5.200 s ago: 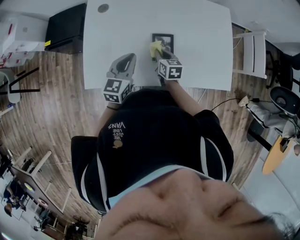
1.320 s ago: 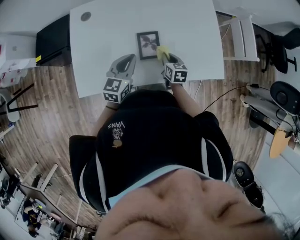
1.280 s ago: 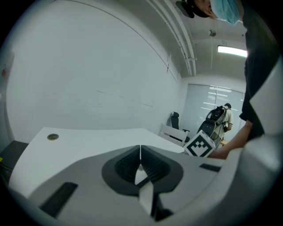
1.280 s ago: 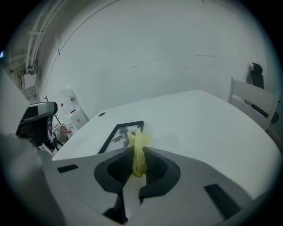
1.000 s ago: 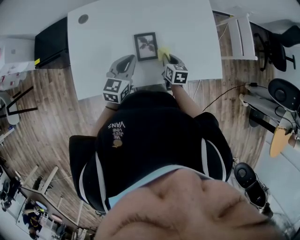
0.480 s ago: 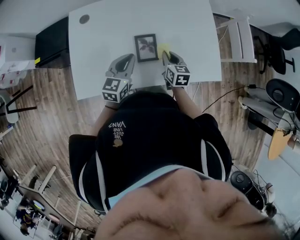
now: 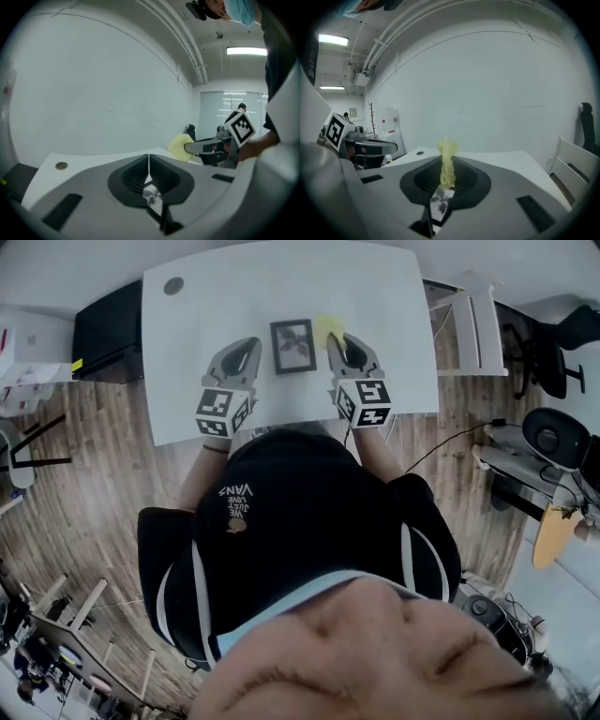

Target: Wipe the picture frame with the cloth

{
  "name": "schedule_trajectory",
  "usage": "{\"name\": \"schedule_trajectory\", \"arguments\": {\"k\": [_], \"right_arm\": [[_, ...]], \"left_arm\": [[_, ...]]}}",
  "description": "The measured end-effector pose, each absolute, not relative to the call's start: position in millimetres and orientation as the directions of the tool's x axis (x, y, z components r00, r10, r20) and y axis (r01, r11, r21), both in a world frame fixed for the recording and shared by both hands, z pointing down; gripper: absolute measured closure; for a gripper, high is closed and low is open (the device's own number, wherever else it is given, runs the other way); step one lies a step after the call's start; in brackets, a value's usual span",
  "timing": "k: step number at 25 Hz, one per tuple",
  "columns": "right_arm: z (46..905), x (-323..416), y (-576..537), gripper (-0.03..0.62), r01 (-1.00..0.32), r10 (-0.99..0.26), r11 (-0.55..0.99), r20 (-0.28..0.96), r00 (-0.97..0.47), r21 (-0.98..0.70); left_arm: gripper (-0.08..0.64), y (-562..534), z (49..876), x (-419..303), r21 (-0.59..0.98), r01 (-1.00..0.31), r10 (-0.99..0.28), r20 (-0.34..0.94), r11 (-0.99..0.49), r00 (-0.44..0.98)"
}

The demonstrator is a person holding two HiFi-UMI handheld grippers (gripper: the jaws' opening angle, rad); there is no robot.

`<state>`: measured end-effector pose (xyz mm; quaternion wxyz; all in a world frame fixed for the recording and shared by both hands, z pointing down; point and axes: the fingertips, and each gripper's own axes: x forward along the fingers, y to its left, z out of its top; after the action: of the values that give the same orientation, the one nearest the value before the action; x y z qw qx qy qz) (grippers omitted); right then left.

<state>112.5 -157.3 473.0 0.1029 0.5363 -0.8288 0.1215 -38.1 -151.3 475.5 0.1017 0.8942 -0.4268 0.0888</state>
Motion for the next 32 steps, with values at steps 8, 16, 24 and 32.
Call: {"name": "schedule_trajectory", "arguments": {"k": [8, 16, 24, 32], "right_arm": [[423, 115, -156, 0.546, -0.911, -0.889, 0.399, 0.203, -0.411, -0.1], [408, 121, -152, 0.546, -0.922, -0.907, 0.375, 0.167, -0.386, -0.095], [409, 117, -151, 0.546, -0.921, -0.905, 0.377, 0.173, -0.389, -0.101], [413, 112, -156, 0.546, -0.916, -0.896, 0.389, 0.187, -0.402, -0.103]], "left_arm": [[0.543, -167, 448, -44, 0.088, -0.78, -0.76, 0.185, -0.619, 0.624], [0.542, -174, 436, -40, 0.073, -0.769, -0.754, 0.156, -0.636, 0.638], [0.543, -172, 437, -38, 0.076, -0.76, -0.745, 0.158, -0.645, 0.648], [0.541, -173, 440, -37, 0.082, -0.757, -0.74, 0.165, -0.648, 0.652]]}}
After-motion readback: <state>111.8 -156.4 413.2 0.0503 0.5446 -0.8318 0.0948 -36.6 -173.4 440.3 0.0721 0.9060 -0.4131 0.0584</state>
